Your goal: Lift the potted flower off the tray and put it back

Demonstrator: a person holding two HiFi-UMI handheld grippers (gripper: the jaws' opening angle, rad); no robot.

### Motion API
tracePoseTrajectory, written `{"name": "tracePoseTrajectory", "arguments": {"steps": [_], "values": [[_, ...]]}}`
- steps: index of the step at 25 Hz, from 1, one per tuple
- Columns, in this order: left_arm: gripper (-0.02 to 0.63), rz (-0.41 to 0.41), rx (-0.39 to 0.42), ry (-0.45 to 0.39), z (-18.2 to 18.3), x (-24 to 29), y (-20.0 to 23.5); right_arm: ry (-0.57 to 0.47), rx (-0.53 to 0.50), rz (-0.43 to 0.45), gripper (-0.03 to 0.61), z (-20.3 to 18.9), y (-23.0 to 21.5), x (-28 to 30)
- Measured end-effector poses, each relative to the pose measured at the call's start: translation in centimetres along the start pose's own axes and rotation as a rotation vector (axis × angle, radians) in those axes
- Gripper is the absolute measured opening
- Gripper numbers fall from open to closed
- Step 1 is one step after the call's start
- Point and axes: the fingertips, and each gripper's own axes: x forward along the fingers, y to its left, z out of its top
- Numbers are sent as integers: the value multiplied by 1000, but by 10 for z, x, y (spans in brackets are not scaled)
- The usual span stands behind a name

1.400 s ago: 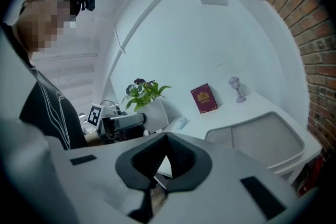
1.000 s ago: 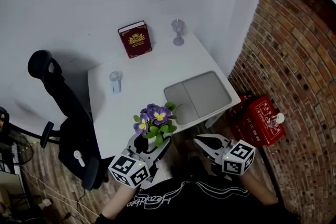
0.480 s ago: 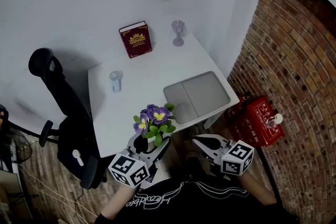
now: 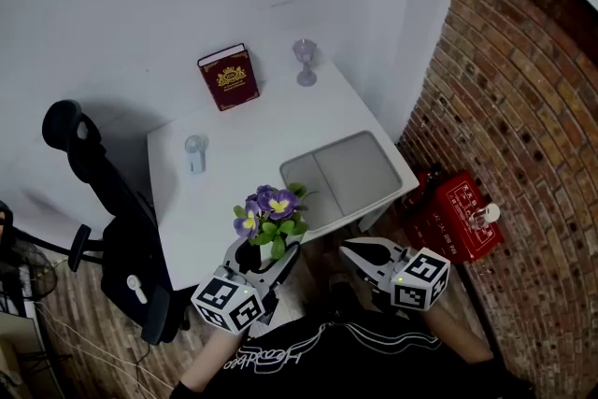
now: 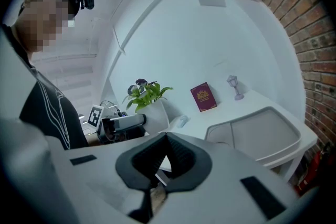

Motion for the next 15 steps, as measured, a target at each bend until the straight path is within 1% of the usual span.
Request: {"name": "tracePoseTrajectory", "arguments": {"steps": [8, 15], "values": [[336, 5, 37, 7, 12, 35, 2, -15, -15, 14, 2, 21, -20, -3], [336, 38, 62, 17, 16, 70, 20, -18, -45, 18, 2, 47, -46, 1]]}}
